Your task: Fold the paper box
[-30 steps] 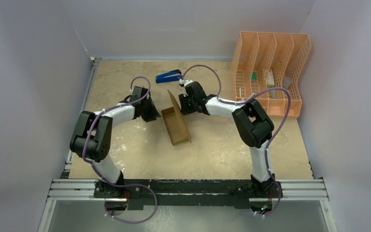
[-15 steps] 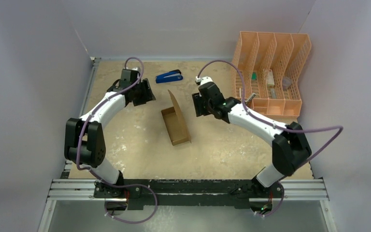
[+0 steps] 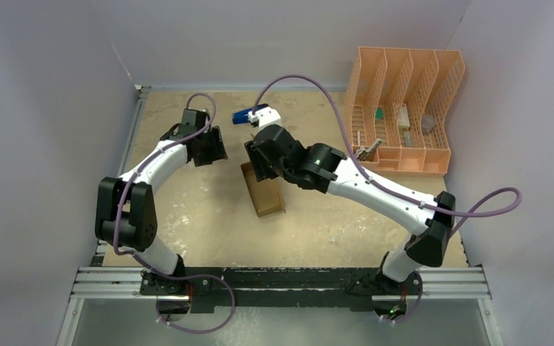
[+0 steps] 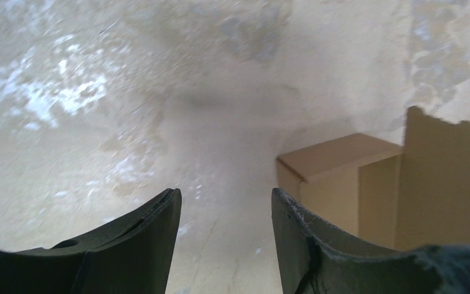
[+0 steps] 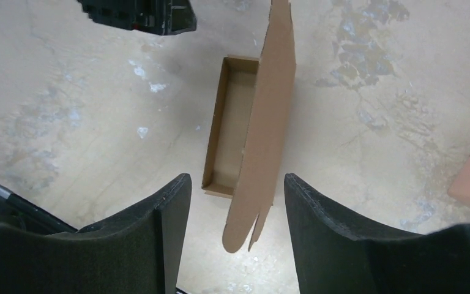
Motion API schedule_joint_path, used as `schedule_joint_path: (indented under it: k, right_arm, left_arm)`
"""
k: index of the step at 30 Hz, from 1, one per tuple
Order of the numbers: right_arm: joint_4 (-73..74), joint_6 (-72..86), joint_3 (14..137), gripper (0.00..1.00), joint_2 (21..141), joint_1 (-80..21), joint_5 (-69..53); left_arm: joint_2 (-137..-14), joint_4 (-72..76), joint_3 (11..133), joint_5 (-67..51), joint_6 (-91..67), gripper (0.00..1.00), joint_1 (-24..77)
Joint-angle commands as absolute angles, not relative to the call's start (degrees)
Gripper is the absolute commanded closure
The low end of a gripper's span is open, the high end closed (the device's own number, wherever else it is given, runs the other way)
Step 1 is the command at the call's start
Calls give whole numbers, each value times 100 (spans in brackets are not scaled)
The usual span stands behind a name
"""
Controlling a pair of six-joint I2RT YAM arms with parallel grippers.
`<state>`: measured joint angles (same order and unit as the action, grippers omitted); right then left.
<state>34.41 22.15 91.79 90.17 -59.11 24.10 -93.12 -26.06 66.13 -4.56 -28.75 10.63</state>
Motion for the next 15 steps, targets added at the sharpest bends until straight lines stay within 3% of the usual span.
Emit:
schedule_joint_path:
  k: [1,7,11,15]
  right_arm:
    - [4417,2453,9796,39,9635,-6077,3116]
    - [4834,2136,10338,42,10308,-6083,3566]
    - [5116,1936,10632,50,10629,-6091,3618]
    - [5250,1525,10696,65,10694,-6091,3573]
  left_arm:
    - [-8737,-2827,6394,224,-2795,43,1072]
    - [-8298,-3074,6305,635,-2707,41,1065]
    - [-8098,-3220,6308,836,-2656,41,1071]
    - [-7914,-3335,6287,939,-2646,41,1071]
